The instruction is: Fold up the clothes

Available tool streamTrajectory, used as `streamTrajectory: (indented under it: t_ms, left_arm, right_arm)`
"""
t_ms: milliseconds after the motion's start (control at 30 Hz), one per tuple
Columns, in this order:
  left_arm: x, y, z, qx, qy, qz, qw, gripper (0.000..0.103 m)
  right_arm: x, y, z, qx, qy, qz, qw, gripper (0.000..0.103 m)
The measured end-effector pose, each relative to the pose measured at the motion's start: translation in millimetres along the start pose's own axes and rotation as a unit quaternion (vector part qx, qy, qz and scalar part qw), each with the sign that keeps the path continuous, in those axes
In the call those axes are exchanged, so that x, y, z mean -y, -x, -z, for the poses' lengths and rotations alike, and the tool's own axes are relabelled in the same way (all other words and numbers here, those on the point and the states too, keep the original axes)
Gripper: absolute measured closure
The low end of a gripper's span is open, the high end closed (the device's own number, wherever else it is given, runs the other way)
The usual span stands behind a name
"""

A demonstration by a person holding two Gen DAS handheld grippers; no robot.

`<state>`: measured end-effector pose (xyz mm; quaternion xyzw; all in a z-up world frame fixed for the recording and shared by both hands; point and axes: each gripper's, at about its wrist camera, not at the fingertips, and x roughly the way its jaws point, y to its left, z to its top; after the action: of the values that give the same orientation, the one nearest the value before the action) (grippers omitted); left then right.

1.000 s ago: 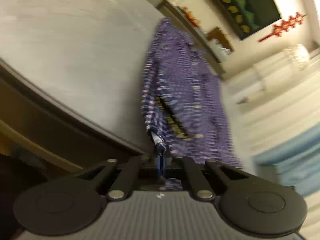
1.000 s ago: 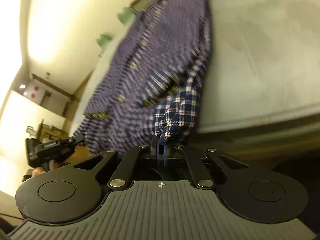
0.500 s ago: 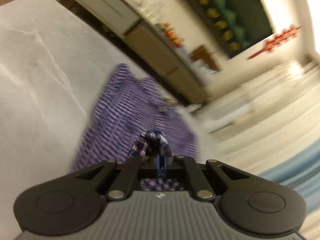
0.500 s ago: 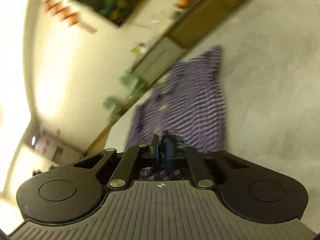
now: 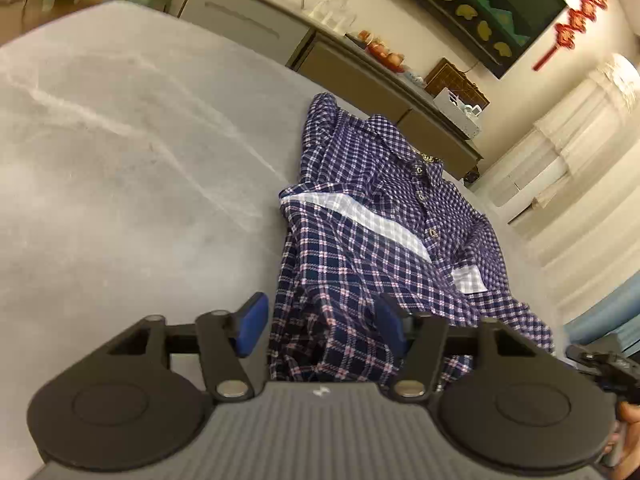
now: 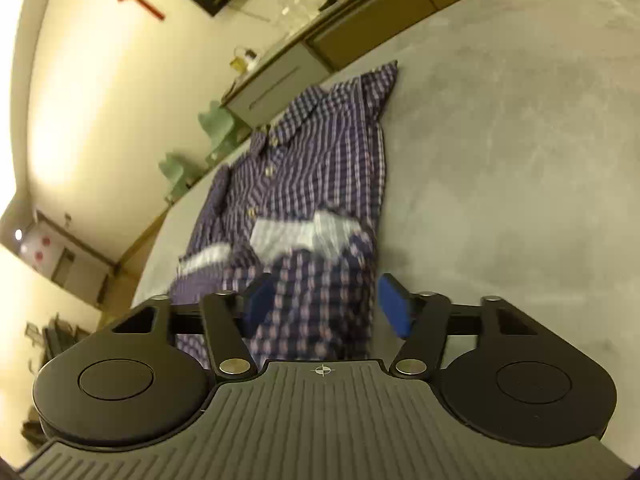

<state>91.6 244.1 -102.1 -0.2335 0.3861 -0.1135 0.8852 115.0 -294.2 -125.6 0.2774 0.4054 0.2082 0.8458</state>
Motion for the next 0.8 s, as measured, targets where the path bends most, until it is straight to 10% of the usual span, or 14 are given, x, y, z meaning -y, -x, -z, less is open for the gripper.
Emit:
streamTrajectory:
  t_ms: [133, 233, 300, 433, 633, 800]
  left_arm:
    - [17, -3, -1, 0.008, -0.048, 0.032, 0.9983, 0.031]
    - [28, -6, -3, 0.006, -0.093, 0.031, 0.9951, 0.082]
    - [28, -1, -8, 0.018, -0.092, 0.027, 0.9953, 0.084]
    - [11, -11, -10, -0.006, -0.045, 0.007, 0.9989, 0.085]
    - [5, -26, -1, -0.027, -0.049, 0.003, 0.9984, 0.083]
    - [10, -3, 1, 0.019, -0.066, 0.004, 0.9976, 0.052]
  right_arm:
    - [4, -6, 14, -0.031, 0.044, 0.006, 0.999, 0.024]
    - [-3, -17, 15, -0.046, 0.071, -0.005, 0.996, 0.089]
    - [-19, -15, 8, -0.013, 0.118, 0.006, 0.993, 0.098]
    - [-29, -12, -13, 0.053, 0.172, 0.056, 0.982, 0.098]
    - [-20, -61, -4, 0.018, 0.189, 0.149, 0.97, 0.098]
    - [-51, -33, -3, 0.096, 0.201, 0.176, 0.959, 0.076]
